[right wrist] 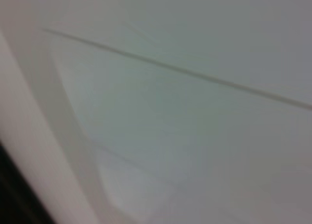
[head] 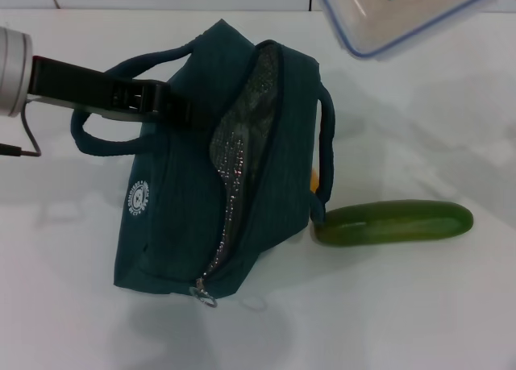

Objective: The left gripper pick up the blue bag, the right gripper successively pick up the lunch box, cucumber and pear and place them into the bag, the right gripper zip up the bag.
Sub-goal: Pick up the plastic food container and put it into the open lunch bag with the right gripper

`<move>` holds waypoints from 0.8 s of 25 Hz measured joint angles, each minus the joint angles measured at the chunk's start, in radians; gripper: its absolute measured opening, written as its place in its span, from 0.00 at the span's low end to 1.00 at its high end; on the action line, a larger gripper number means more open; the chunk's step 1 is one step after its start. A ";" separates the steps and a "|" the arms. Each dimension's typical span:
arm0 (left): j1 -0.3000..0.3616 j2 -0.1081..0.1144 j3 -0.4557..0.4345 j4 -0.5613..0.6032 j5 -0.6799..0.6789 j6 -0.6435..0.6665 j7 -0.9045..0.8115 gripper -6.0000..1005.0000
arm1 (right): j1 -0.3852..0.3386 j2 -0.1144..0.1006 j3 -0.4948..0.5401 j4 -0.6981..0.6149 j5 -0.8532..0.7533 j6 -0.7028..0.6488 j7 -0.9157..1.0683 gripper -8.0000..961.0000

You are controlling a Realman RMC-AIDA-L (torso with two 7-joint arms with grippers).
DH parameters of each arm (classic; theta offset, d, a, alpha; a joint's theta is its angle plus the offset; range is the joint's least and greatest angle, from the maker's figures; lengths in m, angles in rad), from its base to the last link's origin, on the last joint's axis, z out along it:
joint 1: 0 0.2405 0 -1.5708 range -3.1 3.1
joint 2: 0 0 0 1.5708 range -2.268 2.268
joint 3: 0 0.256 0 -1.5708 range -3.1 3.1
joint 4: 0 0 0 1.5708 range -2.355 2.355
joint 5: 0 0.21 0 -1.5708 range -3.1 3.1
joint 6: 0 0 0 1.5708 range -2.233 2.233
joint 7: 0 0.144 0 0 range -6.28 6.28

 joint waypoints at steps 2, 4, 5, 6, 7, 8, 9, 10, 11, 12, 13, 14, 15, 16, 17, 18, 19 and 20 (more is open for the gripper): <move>-0.001 -0.001 0.001 0.000 0.000 0.000 0.000 0.05 | 0.040 0.001 0.000 0.019 0.000 -0.010 0.001 0.11; -0.001 -0.001 0.002 0.000 0.001 -0.001 0.001 0.05 | 0.076 0.001 -0.001 0.031 -0.001 -0.012 0.002 0.11; -0.001 -0.001 0.003 0.000 0.001 -0.001 0.002 0.05 | 0.092 0.001 -0.001 0.037 -0.002 -0.012 0.003 0.11; -0.002 -0.001 0.003 0.000 0.001 -0.002 0.002 0.05 | 0.107 0.001 -0.002 0.043 -0.005 -0.012 0.003 0.11; -0.002 -0.001 0.003 0.000 0.001 -0.003 0.003 0.05 | 0.123 0.001 -0.003 0.049 -0.007 -0.011 0.002 0.11; -0.002 -0.001 0.003 0.000 0.001 -0.003 0.004 0.05 | 0.136 0.001 -0.008 0.052 -0.008 -0.006 0.002 0.11; -0.002 -0.001 0.003 0.000 0.001 -0.003 0.004 0.05 | 0.146 0.001 -0.016 0.053 -0.008 0.000 0.001 0.11; -0.002 -0.001 0.003 0.000 0.001 -0.004 0.004 0.05 | 0.156 0.001 -0.029 0.054 -0.008 0.010 -0.001 0.11; -0.003 -0.001 0.003 0.000 0.001 -0.004 0.004 0.05 | 0.165 0.001 -0.044 0.054 -0.007 0.020 -0.002 0.11; -0.003 -0.001 0.003 0.000 0.001 -0.006 0.004 0.05 | 0.172 0.001 -0.057 0.055 -0.006 0.031 -0.003 0.11; -0.003 -0.001 0.003 0.000 0.001 -0.008 0.004 0.05 | 0.183 0.001 -0.071 0.059 -0.005 0.043 -0.004 0.11; -0.003 -0.001 0.003 0.000 0.001 -0.010 0.004 0.05 | 0.191 0.001 -0.081 0.064 -0.005 0.055 -0.007 0.11; -0.005 -0.001 0.003 -0.002 0.001 -0.015 0.004 0.05 | 0.199 0.001 -0.093 0.068 -0.005 0.069 -0.009 0.11; -0.008 -0.001 0.003 -0.006 0.001 -0.017 0.004 0.05 | 0.205 0.001 -0.108 0.071 -0.007 0.083 -0.011 0.11; -0.012 -0.001 0.002 -0.013 0.001 -0.020 0.004 0.05 | 0.208 0.001 -0.126 0.072 -0.007 0.099 -0.014 0.11; -0.017 -0.001 0.000 -0.021 0.001 -0.022 0.004 0.05 | 0.211 0.001 -0.142 0.072 -0.007 0.114 -0.017 0.11; -0.021 -0.001 -0.001 -0.030 0.000 -0.022 0.004 0.05 | 0.213 0.001 -0.156 0.072 -0.006 0.130 -0.022 0.11; -0.026 0.000 -0.002 -0.040 0.000 -0.023 0.004 0.05 | 0.216 0.001 -0.169 0.071 -0.006 0.146 -0.027 0.11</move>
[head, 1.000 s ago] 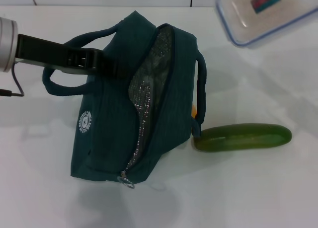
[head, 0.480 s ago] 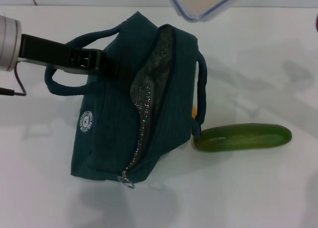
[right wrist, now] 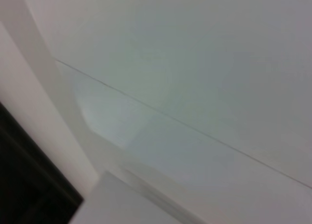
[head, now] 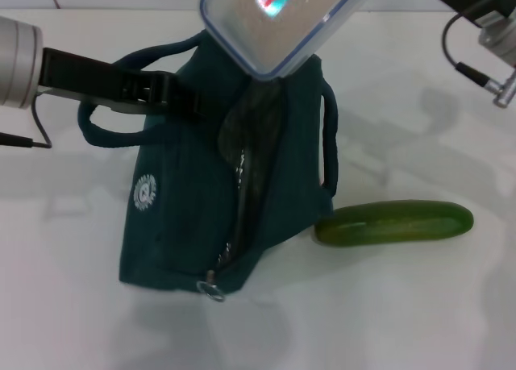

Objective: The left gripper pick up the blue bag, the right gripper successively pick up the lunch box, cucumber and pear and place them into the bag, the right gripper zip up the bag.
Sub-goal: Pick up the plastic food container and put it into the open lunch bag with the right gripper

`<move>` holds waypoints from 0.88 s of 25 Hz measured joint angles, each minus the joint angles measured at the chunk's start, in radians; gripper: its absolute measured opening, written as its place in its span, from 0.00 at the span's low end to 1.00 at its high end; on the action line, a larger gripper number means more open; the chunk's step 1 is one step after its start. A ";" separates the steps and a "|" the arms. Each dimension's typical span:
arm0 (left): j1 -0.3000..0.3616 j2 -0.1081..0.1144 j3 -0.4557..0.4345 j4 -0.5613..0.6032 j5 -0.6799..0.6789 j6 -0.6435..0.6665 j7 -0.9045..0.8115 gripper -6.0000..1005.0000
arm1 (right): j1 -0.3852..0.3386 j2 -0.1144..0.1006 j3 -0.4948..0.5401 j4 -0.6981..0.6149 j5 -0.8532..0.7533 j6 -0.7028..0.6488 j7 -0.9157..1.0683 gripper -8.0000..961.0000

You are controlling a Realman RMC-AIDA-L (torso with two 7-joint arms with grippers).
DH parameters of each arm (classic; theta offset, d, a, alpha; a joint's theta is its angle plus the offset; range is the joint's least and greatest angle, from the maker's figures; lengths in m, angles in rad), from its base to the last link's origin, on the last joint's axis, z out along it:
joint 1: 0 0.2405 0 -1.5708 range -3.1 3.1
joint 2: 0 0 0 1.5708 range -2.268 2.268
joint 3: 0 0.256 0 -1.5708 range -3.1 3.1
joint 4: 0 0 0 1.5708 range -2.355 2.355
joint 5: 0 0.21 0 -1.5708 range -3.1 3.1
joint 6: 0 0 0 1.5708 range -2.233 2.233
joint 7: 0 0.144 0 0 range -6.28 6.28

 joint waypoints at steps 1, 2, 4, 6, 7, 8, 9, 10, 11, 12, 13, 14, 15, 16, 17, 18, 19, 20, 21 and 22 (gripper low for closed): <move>-0.005 0.000 0.000 -0.008 0.000 -0.001 0.001 0.05 | 0.000 0.000 0.000 0.000 0.000 0.000 0.000 0.11; -0.006 0.000 0.000 -0.011 0.000 -0.001 0.002 0.05 | 0.006 0.000 -0.033 -0.001 -0.001 0.031 -0.007 0.11; -0.008 0.000 -0.001 -0.014 0.001 -0.006 0.007 0.05 | 0.007 0.000 -0.067 -0.005 -0.001 0.056 -0.009 0.11; -0.008 0.000 -0.001 -0.014 0.002 -0.012 0.009 0.05 | 0.007 0.000 -0.089 -0.007 0.001 0.078 -0.010 0.11; -0.006 0.001 -0.002 -0.014 0.002 -0.018 0.009 0.05 | 0.007 0.000 -0.096 -0.007 0.001 0.087 -0.010 0.11; -0.005 0.003 -0.002 -0.014 0.002 -0.024 0.009 0.05 | 0.006 0.000 -0.103 -0.007 0.001 0.096 -0.010 0.11; -0.004 0.005 -0.002 -0.014 0.002 -0.030 0.009 0.05 | 0.006 0.000 -0.109 -0.007 0.000 0.101 -0.011 0.11; -0.002 0.006 -0.002 -0.015 0.002 -0.034 0.010 0.05 | 0.006 0.000 -0.115 -0.007 -0.001 0.105 -0.013 0.11; -0.001 0.007 -0.002 -0.015 0.002 -0.040 0.011 0.05 | 0.006 0.000 -0.119 -0.007 -0.002 0.108 -0.015 0.11; -0.001 0.008 -0.002 -0.015 0.002 -0.044 0.012 0.05 | 0.007 0.000 -0.122 -0.007 -0.003 0.113 -0.019 0.11; -0.001 0.008 -0.003 -0.015 0.002 -0.049 0.015 0.05 | 0.007 0.000 -0.126 -0.008 -0.004 0.119 -0.021 0.11; 0.000 0.009 -0.003 -0.016 0.002 -0.054 0.018 0.05 | 0.007 0.000 -0.130 -0.008 -0.004 0.124 -0.022 0.11; 0.000 0.010 -0.003 -0.019 0.002 -0.057 0.023 0.05 | 0.007 0.000 -0.137 -0.008 -0.004 0.134 -0.023 0.11; 0.000 0.011 -0.004 -0.026 0.002 -0.060 0.029 0.05 | 0.007 0.000 -0.141 -0.009 -0.004 0.142 -0.024 0.11; -0.001 0.012 -0.004 -0.033 0.002 -0.063 0.035 0.05 | 0.007 0.000 -0.143 -0.009 -0.004 0.149 -0.027 0.11; -0.003 0.013 -0.004 -0.043 0.002 -0.065 0.042 0.05 | 0.007 0.000 -0.146 -0.009 -0.004 0.156 -0.030 0.11; -0.005 0.015 -0.004 -0.054 0.002 -0.070 0.055 0.05 | 0.008 0.000 -0.157 -0.012 -0.004 0.172 -0.035 0.11; -0.007 0.016 -0.004 -0.061 0.002 -0.073 0.062 0.05 | 0.008 0.000 -0.167 -0.015 -0.003 0.180 -0.035 0.11; -0.007 0.016 -0.004 -0.061 0.002 -0.073 0.062 0.05 | 0.008 0.000 -0.167 -0.015 -0.003 0.180 -0.035 0.11; -0.008 0.017 -0.004 -0.075 0.001 -0.083 0.082 0.05 | 0.009 0.000 -0.175 -0.018 -0.002 0.188 -0.036 0.11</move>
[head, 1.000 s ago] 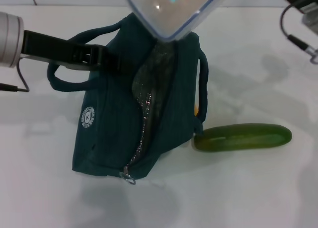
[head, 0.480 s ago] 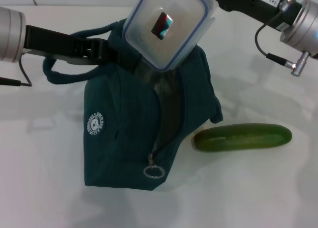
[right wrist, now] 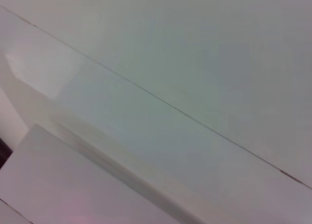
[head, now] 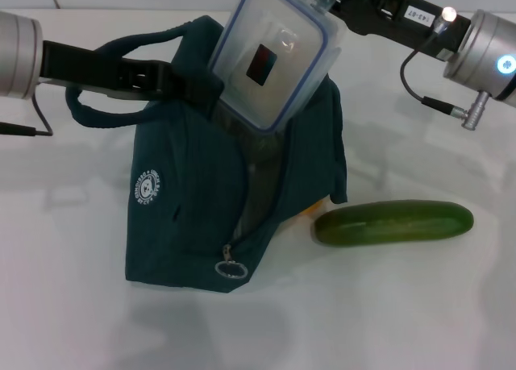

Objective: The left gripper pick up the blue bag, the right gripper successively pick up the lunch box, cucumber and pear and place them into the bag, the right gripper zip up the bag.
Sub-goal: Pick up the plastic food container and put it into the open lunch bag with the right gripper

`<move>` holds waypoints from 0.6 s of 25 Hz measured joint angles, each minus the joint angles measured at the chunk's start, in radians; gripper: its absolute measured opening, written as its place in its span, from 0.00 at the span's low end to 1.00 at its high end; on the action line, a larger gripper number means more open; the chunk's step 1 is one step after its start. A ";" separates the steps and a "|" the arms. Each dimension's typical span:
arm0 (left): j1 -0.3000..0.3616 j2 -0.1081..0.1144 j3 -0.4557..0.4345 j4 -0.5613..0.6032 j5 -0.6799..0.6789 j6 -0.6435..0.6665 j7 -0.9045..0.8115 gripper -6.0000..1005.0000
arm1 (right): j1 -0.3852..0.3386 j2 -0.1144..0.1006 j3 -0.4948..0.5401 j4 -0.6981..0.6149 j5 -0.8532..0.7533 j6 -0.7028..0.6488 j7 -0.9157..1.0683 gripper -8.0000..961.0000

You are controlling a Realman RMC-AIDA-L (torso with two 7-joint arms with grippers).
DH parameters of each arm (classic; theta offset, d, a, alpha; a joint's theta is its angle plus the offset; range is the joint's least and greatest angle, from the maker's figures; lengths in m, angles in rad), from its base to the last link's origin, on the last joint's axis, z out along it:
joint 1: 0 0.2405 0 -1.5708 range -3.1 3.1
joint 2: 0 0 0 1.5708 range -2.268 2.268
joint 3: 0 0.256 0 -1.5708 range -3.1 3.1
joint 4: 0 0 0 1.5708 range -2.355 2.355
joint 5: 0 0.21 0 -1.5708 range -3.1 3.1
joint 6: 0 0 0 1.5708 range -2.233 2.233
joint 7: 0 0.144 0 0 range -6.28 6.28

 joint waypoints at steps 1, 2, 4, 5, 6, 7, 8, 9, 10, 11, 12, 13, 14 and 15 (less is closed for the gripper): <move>-0.001 0.002 0.000 -0.006 0.000 -0.003 0.006 0.05 | 0.002 0.000 -0.007 -0.004 0.001 0.008 0.000 0.11; -0.001 0.003 0.000 -0.009 0.000 -0.004 0.008 0.05 | 0.002 0.000 -0.010 -0.008 0.002 0.014 -0.001 0.11; -0.003 0.006 0.000 -0.017 0.000 -0.005 0.014 0.05 | 0.004 0.000 -0.011 -0.014 0.003 0.018 -0.002 0.11; -0.003 0.006 0.000 -0.020 0.000 -0.005 0.018 0.05 | 0.004 0.000 -0.011 -0.015 0.003 0.018 -0.002 0.11; -0.004 0.006 0.000 -0.024 0.000 -0.005 0.022 0.05 | 0.005 0.000 -0.011 -0.016 0.004 0.019 -0.003 0.11; -0.004 0.006 0.000 -0.026 0.000 -0.005 0.026 0.05 | 0.006 0.000 -0.011 -0.015 0.004 0.020 -0.004 0.11; -0.005 0.007 0.000 -0.030 0.000 -0.005 0.031 0.05 | 0.008 0.000 -0.011 -0.016 0.004 0.022 -0.005 0.11; -0.005 0.007 0.000 -0.033 0.000 -0.005 0.036 0.05 | 0.010 0.000 -0.012 -0.016 0.004 0.024 -0.007 0.11; -0.005 0.007 0.000 -0.038 0.000 -0.005 0.043 0.05 | 0.013 0.000 -0.013 -0.016 0.004 0.027 -0.007 0.11; -0.005 0.007 0.000 -0.040 0.000 -0.005 0.048 0.05 | 0.015 0.000 -0.015 -0.016 0.004 0.031 -0.008 0.11; -0.004 0.006 0.000 -0.042 0.000 -0.005 0.052 0.05 | 0.020 0.000 -0.019 -0.016 0.004 0.036 -0.008 0.11; -0.003 0.006 0.000 -0.043 0.000 -0.005 0.056 0.05 | 0.024 0.000 -0.026 -0.016 0.004 0.040 -0.009 0.11; -0.002 0.005 0.000 -0.043 0.000 -0.005 0.059 0.05 | 0.029 0.000 -0.033 -0.018 0.004 0.043 -0.011 0.11; -0.001 0.005 0.000 -0.043 0.000 -0.005 0.060 0.05 | 0.032 0.000 -0.043 -0.020 0.003 0.045 -0.015 0.11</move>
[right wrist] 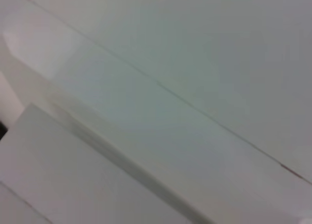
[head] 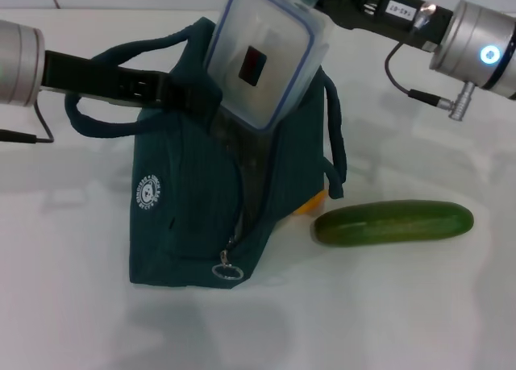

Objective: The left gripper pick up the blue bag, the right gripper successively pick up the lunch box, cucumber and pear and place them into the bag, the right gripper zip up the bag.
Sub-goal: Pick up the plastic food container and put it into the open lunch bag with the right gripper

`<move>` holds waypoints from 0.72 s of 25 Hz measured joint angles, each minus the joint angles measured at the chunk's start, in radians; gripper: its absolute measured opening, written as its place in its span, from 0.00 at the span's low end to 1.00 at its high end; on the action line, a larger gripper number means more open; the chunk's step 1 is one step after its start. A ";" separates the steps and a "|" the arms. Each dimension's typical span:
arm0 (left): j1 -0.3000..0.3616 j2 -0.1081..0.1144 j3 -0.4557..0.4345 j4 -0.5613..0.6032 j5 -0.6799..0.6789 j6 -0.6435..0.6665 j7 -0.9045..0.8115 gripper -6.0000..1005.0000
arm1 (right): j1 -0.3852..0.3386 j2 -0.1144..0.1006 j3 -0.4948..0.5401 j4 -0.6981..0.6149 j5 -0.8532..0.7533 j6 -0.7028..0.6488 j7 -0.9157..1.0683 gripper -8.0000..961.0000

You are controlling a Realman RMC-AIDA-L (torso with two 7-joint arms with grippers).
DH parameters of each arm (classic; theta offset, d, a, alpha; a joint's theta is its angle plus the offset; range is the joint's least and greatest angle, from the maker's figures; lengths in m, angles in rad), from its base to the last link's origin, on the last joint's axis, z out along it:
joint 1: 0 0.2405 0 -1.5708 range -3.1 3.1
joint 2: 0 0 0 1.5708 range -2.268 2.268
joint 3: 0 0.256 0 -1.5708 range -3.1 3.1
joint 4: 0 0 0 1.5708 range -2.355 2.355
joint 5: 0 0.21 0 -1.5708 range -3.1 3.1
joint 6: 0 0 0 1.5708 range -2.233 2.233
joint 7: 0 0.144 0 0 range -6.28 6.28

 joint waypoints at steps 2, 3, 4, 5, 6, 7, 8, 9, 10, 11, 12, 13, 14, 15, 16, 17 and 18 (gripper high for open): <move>0.000 0.000 0.000 0.000 0.000 0.000 0.001 0.05 | 0.002 0.000 -0.019 -0.006 0.000 0.001 -0.006 0.11; 0.001 0.001 0.000 0.000 0.000 -0.001 0.002 0.05 | 0.003 0.000 -0.024 -0.010 0.000 0.001 -0.007 0.12; 0.001 0.002 0.000 0.000 0.000 -0.003 0.003 0.05 | 0.003 0.000 -0.028 -0.013 0.000 0.001 -0.008 0.13; 0.002 0.002 0.000 -0.001 0.000 -0.006 0.005 0.05 | 0.003 0.000 -0.030 -0.016 0.000 0.001 -0.008 0.13; 0.003 0.002 0.000 -0.001 0.000 -0.008 0.008 0.05 | 0.003 0.000 -0.031 -0.017 0.000 0.002 -0.008 0.14; 0.003 0.002 0.000 -0.001 0.000 -0.009 0.010 0.05 | 0.003 0.000 -0.031 -0.018 0.000 0.002 -0.008 0.15; 0.004 0.002 0.000 -0.001 0.000 -0.011 0.012 0.05 | 0.003 0.000 -0.032 -0.018 0.000 0.002 -0.008 0.16; 0.004 0.002 0.000 -0.001 0.000 -0.011 0.014 0.05 | 0.002 0.000 -0.033 -0.018 0.000 0.002 -0.007 0.16; 0.005 0.002 0.000 -0.001 0.000 -0.012 0.015 0.05 | -0.002 0.000 -0.034 -0.018 0.002 0.002 -0.003 0.18; 0.005 0.002 0.000 -0.001 0.000 -0.012 0.016 0.05 | -0.002 0.000 -0.034 -0.018 0.002 0.002 -0.003 0.20; 0.005 0.002 0.000 -0.001 0.000 -0.012 0.016 0.05 | -0.004 0.000 -0.035 -0.018 0.005 0.002 -0.001 0.22; 0.005 0.002 0.000 -0.001 0.000 -0.012 0.017 0.05 | -0.006 0.000 -0.035 -0.018 0.008 0.002 0.000 0.24; 0.005 0.002 0.000 -0.001 0.000 -0.012 0.017 0.05 | -0.007 0.000 -0.035 -0.018 0.011 0.000 0.001 0.26; 0.005 0.002 0.000 -0.001 0.000 -0.012 0.017 0.05 | -0.008 0.000 -0.035 -0.018 0.012 -0.003 0.002 0.29; 0.005 0.002 0.000 -0.001 0.000 -0.012 0.018 0.05 | -0.009 0.000 -0.035 -0.018 0.013 -0.007 0.002 0.31; 0.005 0.001 0.000 -0.001 0.000 -0.012 0.019 0.05 | -0.011 0.000 -0.035 -0.020 0.013 -0.010 0.003 0.33; 0.005 0.000 0.000 -0.001 0.000 -0.012 0.021 0.05 | -0.016 0.000 -0.035 -0.026 0.013 -0.014 0.004 0.35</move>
